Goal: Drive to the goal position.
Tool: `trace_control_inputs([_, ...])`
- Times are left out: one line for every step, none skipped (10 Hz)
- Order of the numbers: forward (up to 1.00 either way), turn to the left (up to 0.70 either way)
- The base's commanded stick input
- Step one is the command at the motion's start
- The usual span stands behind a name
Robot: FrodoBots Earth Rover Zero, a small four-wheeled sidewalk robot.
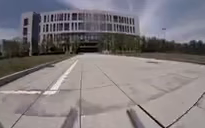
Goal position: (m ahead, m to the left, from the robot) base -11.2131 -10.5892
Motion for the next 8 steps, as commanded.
trace_control_inputs([1.00,-0.40])
trace_control_inputs([1.00,-0.40])
trace_control_inputs([1.00,-0.40])
trace_control_inputs([1.00,-0.40])
trace_control_inputs([1.00,-0.40])
trace_control_inputs([1.00,-0.40])
trace_control_inputs([1.00,-0.40])
trace_control_inputs([1.00,-0.40])
